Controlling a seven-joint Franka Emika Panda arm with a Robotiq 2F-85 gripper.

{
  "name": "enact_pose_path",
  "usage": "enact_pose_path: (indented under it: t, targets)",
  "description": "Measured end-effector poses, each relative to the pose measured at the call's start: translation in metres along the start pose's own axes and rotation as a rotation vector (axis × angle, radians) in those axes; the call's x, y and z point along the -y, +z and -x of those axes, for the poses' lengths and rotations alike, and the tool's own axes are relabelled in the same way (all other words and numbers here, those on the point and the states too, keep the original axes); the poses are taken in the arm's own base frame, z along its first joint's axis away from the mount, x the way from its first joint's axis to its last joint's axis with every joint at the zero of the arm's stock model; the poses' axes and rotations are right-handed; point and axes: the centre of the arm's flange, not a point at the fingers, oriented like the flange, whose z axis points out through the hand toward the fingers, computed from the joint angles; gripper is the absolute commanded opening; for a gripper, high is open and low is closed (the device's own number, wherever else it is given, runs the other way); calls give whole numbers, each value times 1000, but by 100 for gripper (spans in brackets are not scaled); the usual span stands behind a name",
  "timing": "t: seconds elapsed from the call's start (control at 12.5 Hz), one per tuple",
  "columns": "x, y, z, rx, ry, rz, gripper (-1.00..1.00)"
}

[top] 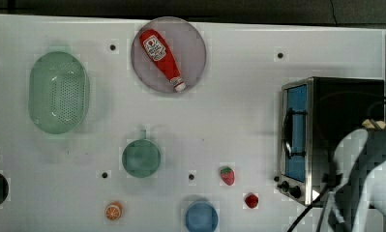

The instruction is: Pick banana from table and place on oven.

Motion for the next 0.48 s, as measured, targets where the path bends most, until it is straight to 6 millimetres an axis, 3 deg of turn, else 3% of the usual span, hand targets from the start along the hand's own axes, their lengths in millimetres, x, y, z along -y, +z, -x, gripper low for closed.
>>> enact_pose_path:
  t: [0.08, 0.24, 0.48]
  targets:
    - [-6, 4, -4, 2, 1, 1, -41]
    - [-11, 16, -10, -7, -19, 38, 1]
    - [12, 30, -3, 18, -65, 34, 68]
